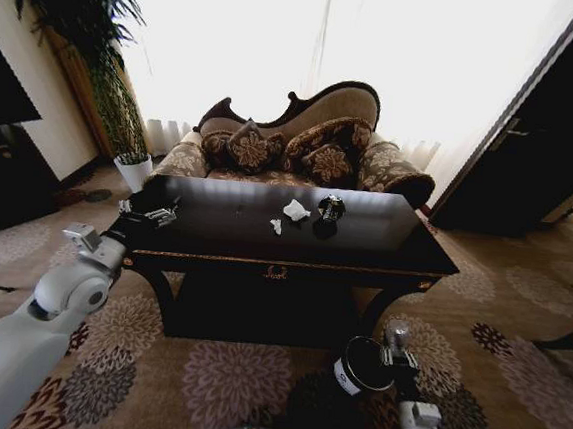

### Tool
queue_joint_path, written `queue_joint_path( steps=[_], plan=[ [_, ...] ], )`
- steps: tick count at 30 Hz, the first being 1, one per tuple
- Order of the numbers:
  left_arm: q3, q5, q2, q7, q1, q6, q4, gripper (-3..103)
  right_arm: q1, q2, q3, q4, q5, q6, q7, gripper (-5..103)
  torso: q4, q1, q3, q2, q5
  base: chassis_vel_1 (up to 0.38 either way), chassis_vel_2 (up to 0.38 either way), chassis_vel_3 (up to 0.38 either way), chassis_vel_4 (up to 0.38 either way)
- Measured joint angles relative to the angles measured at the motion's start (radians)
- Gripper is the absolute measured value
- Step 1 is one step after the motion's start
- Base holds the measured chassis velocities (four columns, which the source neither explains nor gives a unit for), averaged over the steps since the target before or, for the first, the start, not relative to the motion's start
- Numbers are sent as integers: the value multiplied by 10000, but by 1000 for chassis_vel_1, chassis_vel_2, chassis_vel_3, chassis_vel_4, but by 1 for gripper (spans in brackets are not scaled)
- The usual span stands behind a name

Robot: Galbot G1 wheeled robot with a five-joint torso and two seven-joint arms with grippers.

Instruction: Move to the front of the table and place the trash on the table into the trash bin.

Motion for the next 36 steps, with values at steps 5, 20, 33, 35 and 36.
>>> queue_joint_path(
  steps=[5, 20, 33, 35, 36],
  plan=[
    [-452, 0, -85, 148, 415, -119, 25, 100, 457, -14, -238, -573, 699, -372, -22, 23, 2, 0, 1, 0, 2, 0, 0, 0, 0],
    [-589, -451, 156, -164, 447, 36, -491, 100, 3389, 316, -981, -4394, 1882, -156, -421, 23, 3, 1, 1, 0, 2, 0, 0, 0, 0],
    [-643, -803, 444, -299, 502, 224, -561, 100, 5993, -180, -896, -8271, 1889, 493, -900, 23, 0, 1, 2, 0, 2, 0, 0, 0, 0],
    [-639, -804, 444, -301, 499, 225, -560, 100, 6267, -215, -875, -8663, 1885, 533, -958, 23, 1, 1, 2, -1, 3, 0, 0, 0, 0],
    [-637, -804, 444, -302, 497, 226, -558, 100, 6472, -242, -865, -8993, 1879, 570, -1013, 23, 2, 1, 1, -1, 2, 0, 0, 0, 0]
  ],
)
